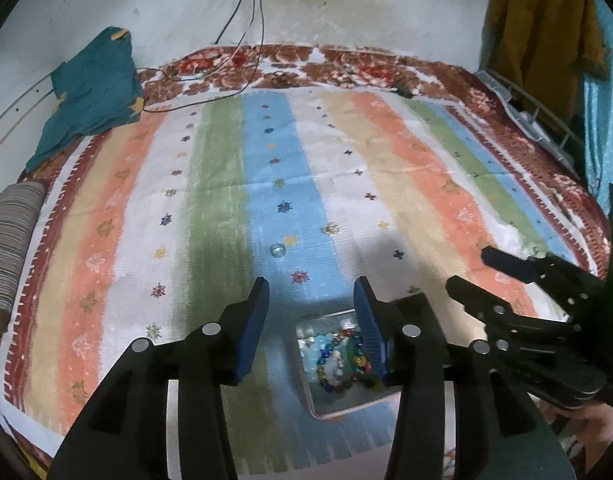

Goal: Organize jewelry

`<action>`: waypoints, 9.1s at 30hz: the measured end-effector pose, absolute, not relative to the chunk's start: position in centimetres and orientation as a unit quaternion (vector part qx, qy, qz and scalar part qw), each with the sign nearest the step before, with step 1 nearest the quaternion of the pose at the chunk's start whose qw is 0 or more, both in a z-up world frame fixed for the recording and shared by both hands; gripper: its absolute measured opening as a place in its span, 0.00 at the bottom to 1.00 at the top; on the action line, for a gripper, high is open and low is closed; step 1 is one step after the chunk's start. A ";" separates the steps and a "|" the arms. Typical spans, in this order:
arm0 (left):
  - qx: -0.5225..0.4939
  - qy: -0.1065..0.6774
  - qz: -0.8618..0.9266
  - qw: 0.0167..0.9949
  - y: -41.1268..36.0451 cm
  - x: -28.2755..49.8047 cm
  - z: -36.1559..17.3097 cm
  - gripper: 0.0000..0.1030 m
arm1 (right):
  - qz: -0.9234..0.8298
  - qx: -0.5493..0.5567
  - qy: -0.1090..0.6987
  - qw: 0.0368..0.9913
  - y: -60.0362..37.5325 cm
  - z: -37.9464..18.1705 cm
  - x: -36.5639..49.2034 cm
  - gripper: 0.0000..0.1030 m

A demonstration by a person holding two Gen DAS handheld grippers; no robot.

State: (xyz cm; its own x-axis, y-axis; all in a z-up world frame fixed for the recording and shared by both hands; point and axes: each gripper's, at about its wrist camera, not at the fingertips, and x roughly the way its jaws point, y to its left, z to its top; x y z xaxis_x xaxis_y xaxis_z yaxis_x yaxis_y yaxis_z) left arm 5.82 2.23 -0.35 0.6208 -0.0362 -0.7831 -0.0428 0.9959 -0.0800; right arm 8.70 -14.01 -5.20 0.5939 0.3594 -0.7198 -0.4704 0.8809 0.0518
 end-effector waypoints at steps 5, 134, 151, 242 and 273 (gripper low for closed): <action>-0.034 0.448 0.012 0.893 2.7 7.1 -1.0 0.49 | 0.234 -0.075 0.391 0.887 -13.9 -5.4 9.9 0.59; 0.000 0.560 -0.021 0.828 5.3 20.5 -10.6 0.18 | 0.239 -0.138 0.474 0.836 -7.9 -13.4 24.3 0.16; -0.013 0.517 -0.034 0.855 3.3 17.7 -6.1 0.18 | 0.218 -0.091 0.434 0.869 -10.3 -9.0 20.3 0.16; -0.034 0.413 -0.044 0.909 -0.3 -1.1 0.3 0.94 | 0.249 -0.057 0.342 0.904 -18.2 -3.2 1.5 0.89; -0.014 0.402 -0.034 0.915 -0.5 -2.2 0.5 0.94 | 0.258 -0.039 0.338 0.904 -19.0 -3.1 0.7 0.92</action>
State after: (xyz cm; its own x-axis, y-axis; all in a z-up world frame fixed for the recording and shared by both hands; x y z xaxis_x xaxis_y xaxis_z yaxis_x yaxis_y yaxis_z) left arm -2.21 -0.46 0.46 0.6752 -0.0737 -0.7339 0.0509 0.9973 -0.0533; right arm 0.72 -18.95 -3.14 0.6381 0.4401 -0.6318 -0.4925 0.8640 0.1044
